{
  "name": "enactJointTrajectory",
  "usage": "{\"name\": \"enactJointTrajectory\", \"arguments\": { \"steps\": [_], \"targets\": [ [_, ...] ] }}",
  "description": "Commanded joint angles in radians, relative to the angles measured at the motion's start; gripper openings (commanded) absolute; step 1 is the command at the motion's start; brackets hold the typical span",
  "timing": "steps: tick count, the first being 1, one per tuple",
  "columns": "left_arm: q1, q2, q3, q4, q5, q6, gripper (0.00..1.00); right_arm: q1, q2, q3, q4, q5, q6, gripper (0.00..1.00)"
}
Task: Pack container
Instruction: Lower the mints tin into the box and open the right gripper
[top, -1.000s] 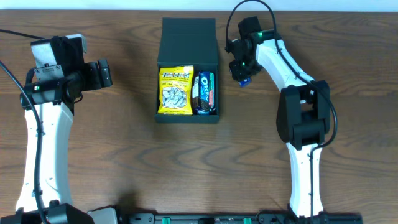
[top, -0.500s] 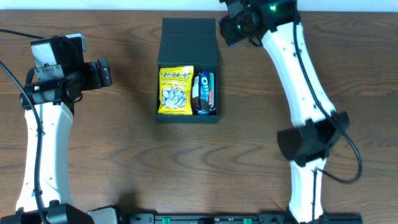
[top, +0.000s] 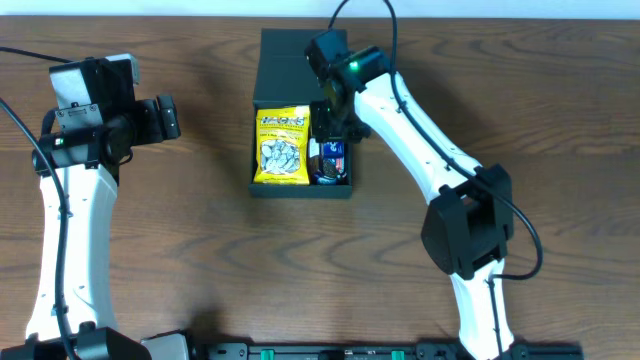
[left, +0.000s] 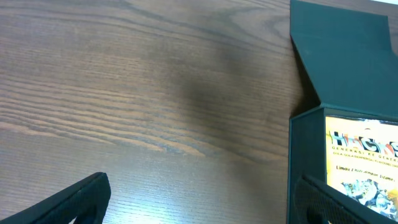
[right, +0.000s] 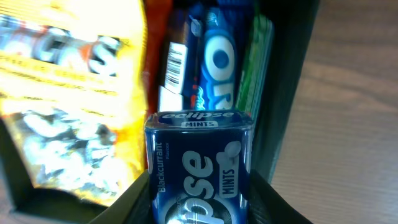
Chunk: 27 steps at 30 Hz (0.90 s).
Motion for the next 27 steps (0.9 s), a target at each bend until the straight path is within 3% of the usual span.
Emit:
{"name": "enactJointTrajectory", "arguments": {
  "steps": [1, 5, 7, 11, 13, 16, 24, 27],
  "targets": [
    [0.006, 0.005, 0.004, 0.003, 0.007, 0.003, 0.95, 0.016, -0.009, -0.022, 0.018, 0.004, 0.067, 0.17],
    [0.006, 0.005, 0.004, 0.002, 0.007, 0.003, 0.95, 0.021, -0.009, -0.062, 0.048, 0.007, 0.073, 0.18],
    [0.006, 0.005, 0.004, 0.001, 0.007, 0.003, 0.96, 0.021, -0.009, -0.074, 0.060, 0.026, 0.073, 0.30],
    [0.006, 0.005, 0.004, -0.005, 0.008, 0.003, 0.95, 0.021, -0.009, -0.074, 0.069, 0.079, 0.073, 0.38],
    [0.006, 0.005, 0.004, -0.006, 0.008, -0.001, 0.95, 0.019, -0.009, -0.073, 0.084, 0.073, 0.073, 0.55],
    [0.006, 0.005, 0.004, -0.005, 0.031, -0.008, 0.95, 0.013, -0.010, -0.038, 0.087, 0.021, 0.056, 0.69],
    [0.005, 0.005, 0.004, 0.004, 0.071, -0.008, 0.95, -0.038, -0.011, 0.214, 0.040, -0.018, -0.043, 0.72],
    [-0.002, 0.006, 0.004, 0.050, 0.136, -0.008, 0.95, -0.097, -0.011, 0.287, 0.083, 0.007, -0.089, 0.77]
  ]
}}
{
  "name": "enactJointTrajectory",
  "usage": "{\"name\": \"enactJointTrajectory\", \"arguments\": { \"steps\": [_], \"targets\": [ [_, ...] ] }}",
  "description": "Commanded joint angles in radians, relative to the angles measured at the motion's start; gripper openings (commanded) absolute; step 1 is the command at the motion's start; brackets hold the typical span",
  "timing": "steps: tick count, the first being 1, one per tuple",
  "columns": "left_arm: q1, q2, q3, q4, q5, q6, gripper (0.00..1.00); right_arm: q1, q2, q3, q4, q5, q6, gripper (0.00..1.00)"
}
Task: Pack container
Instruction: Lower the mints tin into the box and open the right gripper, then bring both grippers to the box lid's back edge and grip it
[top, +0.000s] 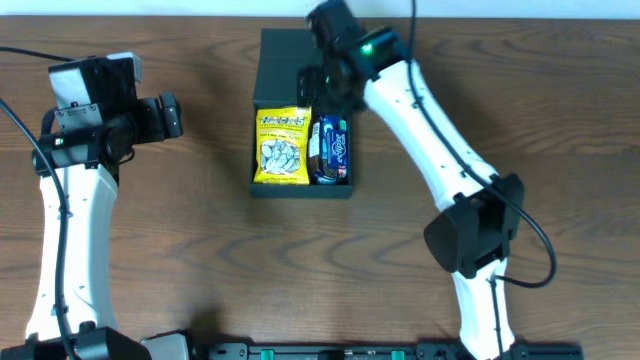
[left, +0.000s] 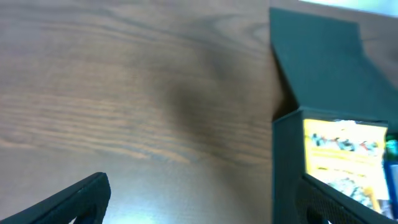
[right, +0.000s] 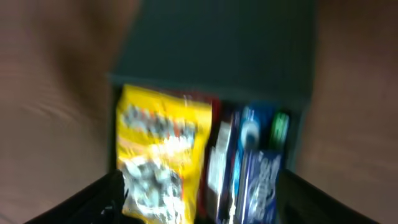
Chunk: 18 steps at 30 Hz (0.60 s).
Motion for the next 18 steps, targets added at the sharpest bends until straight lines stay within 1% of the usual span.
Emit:
{"name": "enactJointTrajectory", "arguments": {
  "steps": [1, 3, 5, 6, 7, 8, 9, 12, 13, 14, 15, 16, 18],
  "targets": [
    [-0.008, 0.010, 0.004, 0.047, 0.080, -0.007, 0.95, -0.074, -0.011, 0.042, 0.034, 0.019, -0.066, 0.78],
    [-0.022, 0.033, 0.004, 0.098, 0.127, -0.014, 0.95, -0.120, -0.009, 0.035, 0.062, 0.008, -0.066, 0.76],
    [-0.036, 0.085, 0.004, 0.156, 0.185, -0.041, 0.95, -0.172, -0.007, 0.008, 0.101, -0.027, -0.066, 0.65],
    [-0.043, 0.122, 0.005, 0.187, 0.206, -0.064, 0.96, -0.194, -0.005, -0.009, 0.125, -0.051, -0.066, 0.45],
    [-0.048, 0.154, 0.008, 0.212, 0.223, -0.082, 0.99, -0.211, -0.002, -0.019, 0.143, -0.070, -0.066, 0.25],
    [-0.053, 0.196, 0.019, 0.235, 0.244, -0.108, 0.93, -0.229, 0.004, -0.029, 0.159, -0.092, -0.066, 0.13],
    [-0.056, 0.234, 0.036, 0.247, 0.267, -0.133, 0.90, -0.243, 0.014, -0.036, 0.171, -0.106, -0.066, 0.01],
    [-0.064, 0.375, 0.138, 0.243, 0.367, -0.200, 0.79, -0.271, 0.066, -0.040, 0.169, -0.175, -0.069, 0.01],
    [-0.065, 0.404, 0.160, 0.242, 0.393, -0.213, 0.73, -0.275, 0.080, -0.040, 0.162, -0.191, -0.076, 0.01],
    [-0.065, 0.439, 0.184, 0.243, 0.431, -0.227, 0.56, -0.279, 0.101, -0.040, 0.150, -0.209, -0.083, 0.01],
    [-0.065, 0.468, 0.200, 0.245, 0.459, -0.239, 0.24, -0.283, 0.121, -0.040, 0.134, -0.221, -0.085, 0.01],
    [-0.064, 0.486, 0.206, 0.247, 0.462, -0.244, 0.06, -0.283, 0.137, -0.040, 0.122, -0.222, -0.085, 0.01],
    [-0.064, 0.513, 0.207, 0.254, 0.450, -0.245, 0.06, -0.283, 0.165, -0.040, 0.112, -0.222, -0.098, 0.01]
  ]
}}
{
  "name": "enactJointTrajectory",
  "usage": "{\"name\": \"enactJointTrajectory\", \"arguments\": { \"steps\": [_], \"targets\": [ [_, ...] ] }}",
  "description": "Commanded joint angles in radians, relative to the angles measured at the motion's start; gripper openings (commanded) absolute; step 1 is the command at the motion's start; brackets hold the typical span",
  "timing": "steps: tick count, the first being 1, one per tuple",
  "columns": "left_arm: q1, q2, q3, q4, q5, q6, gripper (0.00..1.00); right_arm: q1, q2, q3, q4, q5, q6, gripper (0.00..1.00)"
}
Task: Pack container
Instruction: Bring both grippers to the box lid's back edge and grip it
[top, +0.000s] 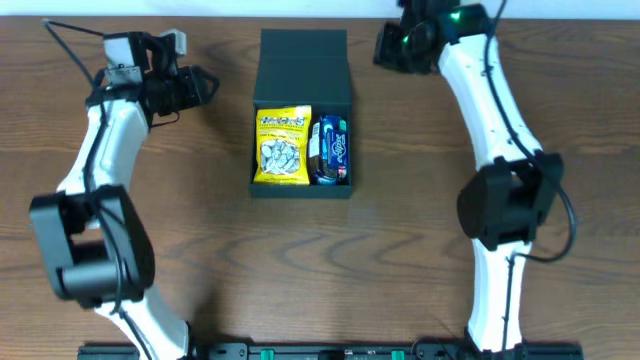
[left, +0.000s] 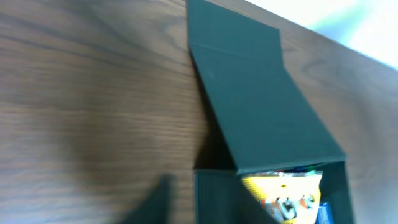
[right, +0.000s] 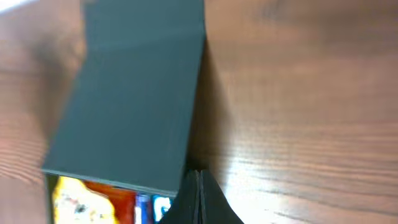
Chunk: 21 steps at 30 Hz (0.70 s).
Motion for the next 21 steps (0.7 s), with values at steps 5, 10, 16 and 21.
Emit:
{"name": "enactJointTrajectory", "arguments": {
  "steps": [5, 10, 16, 21],
  "targets": [
    [-0.003, 0.074, 0.035, 0.105, 0.083, -0.172, 0.06, 0.002, 0.105, -0.015, 0.046, -0.053, -0.043, 0.01],
    [-0.010, 0.200, 0.145, 0.134, 0.148, -0.317, 0.06, -0.018, 0.182, -0.016, 0.108, -0.172, -0.032, 0.01],
    [-0.043, 0.445, 0.523, -0.122, 0.124, -0.315, 0.06, -0.066, 0.285, -0.012, 0.248, -0.346, 0.102, 0.01],
    [-0.059, 0.600, 0.762, -0.309, 0.129, -0.304, 0.06, -0.077, 0.327, -0.011, 0.317, -0.390, 0.162, 0.02]
  ]
}}
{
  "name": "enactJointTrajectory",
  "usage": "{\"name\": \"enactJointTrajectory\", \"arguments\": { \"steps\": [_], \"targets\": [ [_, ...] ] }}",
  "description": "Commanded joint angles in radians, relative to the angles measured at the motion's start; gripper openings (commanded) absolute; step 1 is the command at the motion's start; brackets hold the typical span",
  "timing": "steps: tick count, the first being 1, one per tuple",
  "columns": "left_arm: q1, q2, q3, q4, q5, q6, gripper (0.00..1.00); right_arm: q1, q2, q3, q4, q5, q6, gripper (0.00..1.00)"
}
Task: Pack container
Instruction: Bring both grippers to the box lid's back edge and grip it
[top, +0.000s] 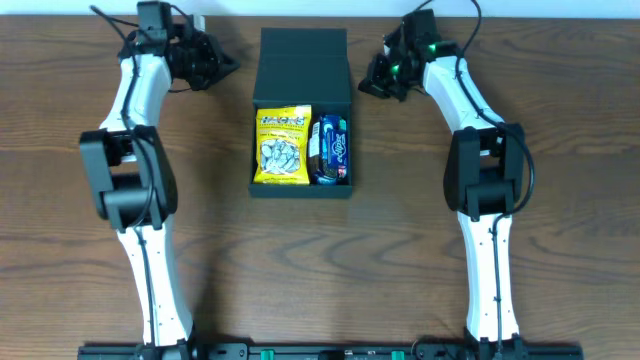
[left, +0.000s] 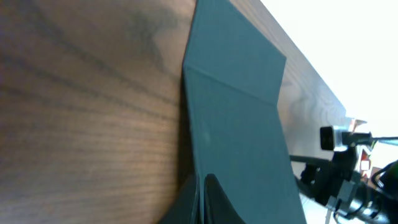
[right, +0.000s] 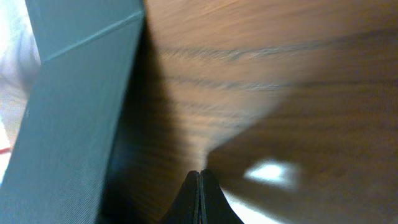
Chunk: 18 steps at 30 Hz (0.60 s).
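The dark green box (top: 300, 191) sits mid-table with its lid (top: 303, 62) folded back flat. Inside lie a yellow snack bag (top: 282, 147) and a blue mints tin (top: 336, 148) on top of other packets. My left gripper (top: 231, 67) is shut and empty, its tip low at the lid's left edge; the left wrist view shows the shut left gripper (left: 203, 178) against the lid (left: 239, 118). My right gripper (top: 363, 88) is shut and empty just right of the lid; the right wrist view shows this gripper (right: 199, 174) over bare wood beside the lid (right: 68, 124).
Brown wooden table (top: 560, 180) all around. Both arms reach far back, near the table's rear edge (top: 520, 20). In the left wrist view the right arm (left: 348, 168) shows beyond the lid.
Both arms have reached further back and lower. The left gripper's tip now lies at the lid's left edge, and the right gripper's tip has come down close to the lid's right side.
First my right gripper held the mints tin down in the box while the left hung open at the left. Then the tin lay in the box and the right gripper was open above it. Later both moved toward the lid, and now flank it, shut.
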Motion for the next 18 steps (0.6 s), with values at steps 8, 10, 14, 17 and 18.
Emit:
{"name": "enactJointTrajectory", "arguments": {
  "steps": [8, 10, 14, 17, 18],
  "targets": [
    [-0.023, 0.124, 0.137, -0.159, -0.032, 0.032, 0.06, 0.013, 0.031, 0.008, 0.014, -0.082, 0.053, 0.01],
    [-0.024, 0.131, 0.137, -0.167, -0.029, 0.033, 0.06, 0.015, 0.039, 0.008, 0.019, -0.108, 0.053, 0.02],
    [-0.040, 0.144, 0.136, -0.176, -0.028, 0.041, 0.06, 0.027, 0.065, 0.008, 0.049, -0.158, 0.061, 0.02],
    [-0.051, 0.150, 0.136, -0.173, -0.032, 0.048, 0.06, 0.038, 0.069, 0.008, 0.084, -0.178, 0.060, 0.02],
    [-0.051, 0.151, 0.137, -0.172, -0.032, 0.048, 0.06, 0.042, 0.069, 0.008, 0.103, -0.191, 0.059, 0.02]
  ]
}}
